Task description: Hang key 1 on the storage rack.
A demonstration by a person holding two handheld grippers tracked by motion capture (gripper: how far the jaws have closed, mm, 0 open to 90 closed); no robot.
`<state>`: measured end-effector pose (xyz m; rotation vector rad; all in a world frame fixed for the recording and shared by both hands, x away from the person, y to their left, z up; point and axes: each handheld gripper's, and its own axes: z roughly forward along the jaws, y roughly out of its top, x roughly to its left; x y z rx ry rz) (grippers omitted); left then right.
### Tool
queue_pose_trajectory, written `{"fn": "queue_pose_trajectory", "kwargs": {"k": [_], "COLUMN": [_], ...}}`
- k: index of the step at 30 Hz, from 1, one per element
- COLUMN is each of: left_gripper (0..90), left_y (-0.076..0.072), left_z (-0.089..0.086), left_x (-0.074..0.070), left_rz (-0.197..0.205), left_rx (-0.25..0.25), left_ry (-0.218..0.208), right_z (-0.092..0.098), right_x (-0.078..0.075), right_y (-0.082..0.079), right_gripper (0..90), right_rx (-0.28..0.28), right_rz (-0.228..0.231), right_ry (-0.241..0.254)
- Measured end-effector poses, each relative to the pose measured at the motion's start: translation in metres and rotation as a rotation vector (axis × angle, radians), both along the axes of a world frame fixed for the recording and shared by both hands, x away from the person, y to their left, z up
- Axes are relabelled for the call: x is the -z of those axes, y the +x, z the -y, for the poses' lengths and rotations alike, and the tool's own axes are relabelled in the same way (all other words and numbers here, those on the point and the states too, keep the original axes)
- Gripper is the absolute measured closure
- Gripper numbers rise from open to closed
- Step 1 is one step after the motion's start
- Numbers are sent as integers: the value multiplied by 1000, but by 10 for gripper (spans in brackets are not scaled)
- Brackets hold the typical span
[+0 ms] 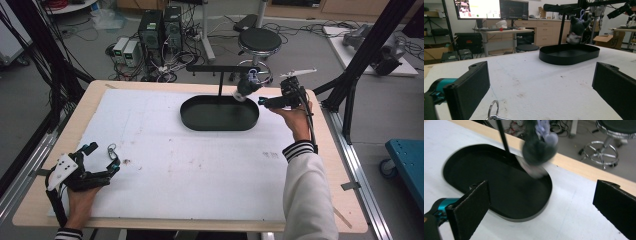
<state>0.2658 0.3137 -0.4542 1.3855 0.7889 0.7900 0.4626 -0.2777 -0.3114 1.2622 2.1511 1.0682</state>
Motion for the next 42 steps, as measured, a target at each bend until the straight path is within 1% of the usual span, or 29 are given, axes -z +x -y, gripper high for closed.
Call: {"fn": "queue_pose_trajectory", "kwargs": {"k": [1,3,5,6,7,9,10,11,13,14,15,16,17,18,21,24,25,26,27,28,29,31,32,33,35,37,38,40,42], "left_gripper": [17,17,17,17,17,17,17,17,17,17,17,17,17,17,17,17,17,17,17,17,17,17,17,17,17,17,17,17,17], "left_y": [0,0,0,0,0,0,0,0,0,0,0,0,0,0,0,0,0,0,0,0,0,0,0,0,0,0,0,0,1], "left_z": [0,0,0,-1,-1,-1,-1,0,0,0,0,0,0,0,0,0,0,0,0,0,0,0,0,0,0,0,0,0,0], "left_x": [0,0,0,0,0,0,0,0,0,0,0,0,0,0,0,0,0,0,0,0,0,0,0,0,0,0,0,0,0], "left_rz": [0,0,-1,-1,-1,-1,-1,1,-1,-1,-1,-1,-1,-1,-4,-2,-2,-3,-3,-3,-2,-1,-2,-3,-3,-3,-3,-5,-5], "left_rx": [0,1,1,5,5,5,5,3,2,1,1,1,1,1,2,1,1,1,1,1,1,0,1,1,1,1,1,1,3], "left_ry": [0,1,1,0,-1,0,0,0,2,0,-1,0,0,0,-1,1,1,1,0,1,0,1,2,0,0,1,1,-1,-1], "right_z": [0,-4,-6,-6,-5,-3,-3,-2,0,0,4,4,5,7,8,7,6,6,6,4,3,0,0,-4,-7,-10,-12,-12,-10], "right_x": [0,-9,-11,-11,-11,-9,-9,-4,0,0,5,5,8,15,23,31,33,33,36,38,38,36,36,34,34,35,36,41,46], "right_y": [0,-11,-24,-30,-35,-45,-45,-58,-68,-68,-79,-79,-85,-97,-110,-122,-126,-126,-130,-133,-134,-137,-137,-141,-143,-144,-145,-148,-148], "right_gripper": [7,7,7,7,7,7,7,7,7,7,7,7,7,7,7,7,7,7,7,7,7,7,7,7,7,7,7,7,7], "right_rx": [0,-31,-42,-48,-49,-76,-76,-97,-118,-118,-147,-147,-157,-182,-217,-246,-243,-243,-243,-237,-239,-252,-252,-268,-274,-279,-280,-279,-272], "right_rz": [0,30,122,143,151,167,167,187,200,200,224,224,228,254,268,306,330,330,349,324,319,339,339,356,349,340,349,396,381], "right_ry": [0,14,49,58,76,118,118,136,151,151,185,185,204,228,257,266,261,261,257,243,239,236,236,244,248,237,232,258,274]}}
